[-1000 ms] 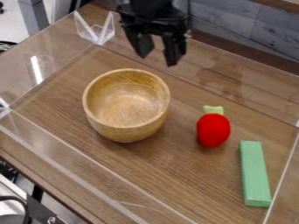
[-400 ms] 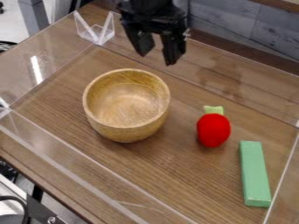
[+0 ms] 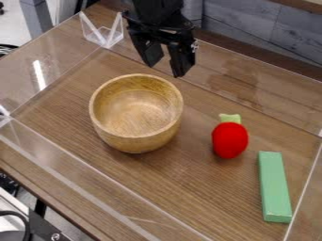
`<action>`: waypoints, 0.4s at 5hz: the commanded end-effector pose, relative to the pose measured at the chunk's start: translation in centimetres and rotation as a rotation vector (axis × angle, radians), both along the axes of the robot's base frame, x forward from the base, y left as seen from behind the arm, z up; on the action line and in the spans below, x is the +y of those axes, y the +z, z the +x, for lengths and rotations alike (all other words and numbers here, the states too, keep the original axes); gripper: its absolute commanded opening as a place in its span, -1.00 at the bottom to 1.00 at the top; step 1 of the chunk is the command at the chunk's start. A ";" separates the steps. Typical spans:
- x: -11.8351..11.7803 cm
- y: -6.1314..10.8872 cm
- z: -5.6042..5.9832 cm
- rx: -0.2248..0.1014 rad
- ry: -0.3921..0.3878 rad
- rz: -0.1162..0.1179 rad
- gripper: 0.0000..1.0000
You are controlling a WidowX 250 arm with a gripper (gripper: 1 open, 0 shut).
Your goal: Move the red fruit to the right
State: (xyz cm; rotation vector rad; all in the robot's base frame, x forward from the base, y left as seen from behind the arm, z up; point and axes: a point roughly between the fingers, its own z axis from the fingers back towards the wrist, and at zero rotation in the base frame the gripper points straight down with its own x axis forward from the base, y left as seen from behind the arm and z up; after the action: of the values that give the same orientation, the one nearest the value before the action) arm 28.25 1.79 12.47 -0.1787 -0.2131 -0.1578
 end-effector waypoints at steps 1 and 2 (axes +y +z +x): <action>-0.5 0.8 0.4 -0.049 -0.027 0.016 1.00; 0.4 1.4 -0.6 -0.056 0.044 0.014 1.00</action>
State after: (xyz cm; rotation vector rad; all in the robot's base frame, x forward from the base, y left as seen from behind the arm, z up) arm 27.51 2.07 12.80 -0.1668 -0.2354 -0.1165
